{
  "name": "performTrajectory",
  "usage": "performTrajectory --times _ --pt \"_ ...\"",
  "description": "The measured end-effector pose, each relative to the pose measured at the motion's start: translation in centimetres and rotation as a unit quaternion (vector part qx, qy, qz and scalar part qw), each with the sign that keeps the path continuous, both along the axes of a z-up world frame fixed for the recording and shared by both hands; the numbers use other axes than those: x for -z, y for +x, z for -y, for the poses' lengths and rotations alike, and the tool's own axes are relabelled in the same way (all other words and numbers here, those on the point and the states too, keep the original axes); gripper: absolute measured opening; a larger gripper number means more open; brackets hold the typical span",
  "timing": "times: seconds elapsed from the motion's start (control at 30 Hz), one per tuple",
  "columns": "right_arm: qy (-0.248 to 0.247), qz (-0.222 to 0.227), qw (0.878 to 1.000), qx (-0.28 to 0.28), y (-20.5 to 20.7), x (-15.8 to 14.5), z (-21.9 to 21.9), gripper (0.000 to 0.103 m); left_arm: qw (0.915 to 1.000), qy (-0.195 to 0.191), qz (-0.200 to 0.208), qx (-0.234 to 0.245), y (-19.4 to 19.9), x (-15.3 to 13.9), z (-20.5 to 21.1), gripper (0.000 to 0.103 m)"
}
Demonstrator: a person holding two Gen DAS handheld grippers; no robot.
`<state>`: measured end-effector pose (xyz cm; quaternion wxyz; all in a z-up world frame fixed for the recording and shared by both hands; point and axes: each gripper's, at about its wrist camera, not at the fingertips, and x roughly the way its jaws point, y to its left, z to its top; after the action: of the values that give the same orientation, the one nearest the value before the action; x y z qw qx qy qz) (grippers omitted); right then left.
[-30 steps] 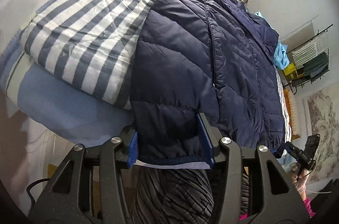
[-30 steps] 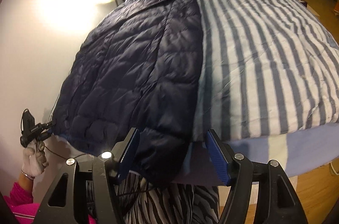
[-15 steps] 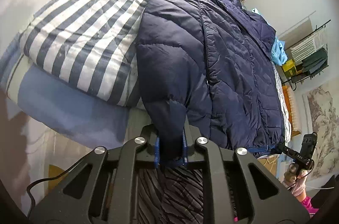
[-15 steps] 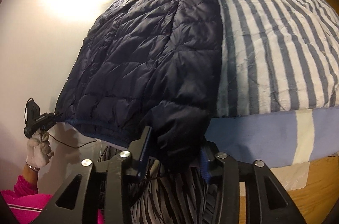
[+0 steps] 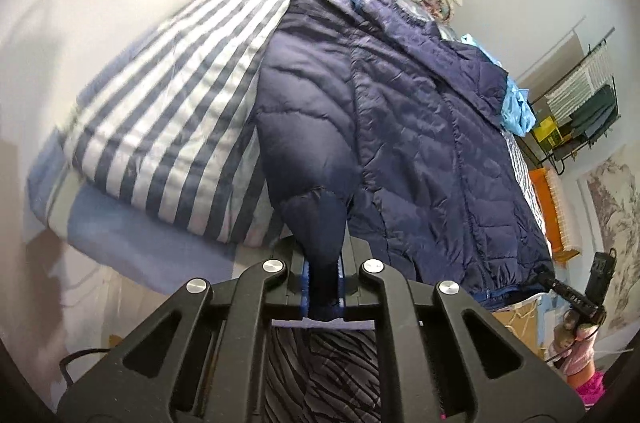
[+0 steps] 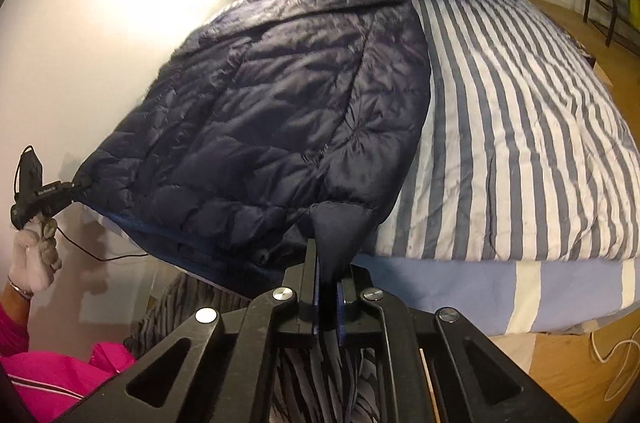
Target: Fold large clothes
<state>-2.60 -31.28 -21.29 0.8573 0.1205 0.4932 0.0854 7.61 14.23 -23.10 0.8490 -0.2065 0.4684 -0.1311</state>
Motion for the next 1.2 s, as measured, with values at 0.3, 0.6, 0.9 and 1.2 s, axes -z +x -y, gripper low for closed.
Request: performTrajectory --times 0.3,0.6,0.9,1.2 --pt "0.073 0.031 0.996 0.037 1.1 -2.3 2.0 0.002 0.9991 0.015 0.04 0.007 1.8 -3.3 1.1 0.007" --pt "0.066 0.079 0.994 0.037 5.3 -6.7 2.6 0.002 0.9966 0.017 0.078 0.02 8.0 -6.4 3.0 0.007" --pt "0.022 0.107 0.993 0.037 13.1 -10.0 3.7 0.002 0.9936 0.014 0.112 0.004 16.5 -9.3 4.5 0.006" --pt "-0.003 0.127 0.99 0.054 23.4 -12.7 5.5 0.002 0.9912 0.024 0.129 -0.016 27.0 -10.7 5.6 0.006"
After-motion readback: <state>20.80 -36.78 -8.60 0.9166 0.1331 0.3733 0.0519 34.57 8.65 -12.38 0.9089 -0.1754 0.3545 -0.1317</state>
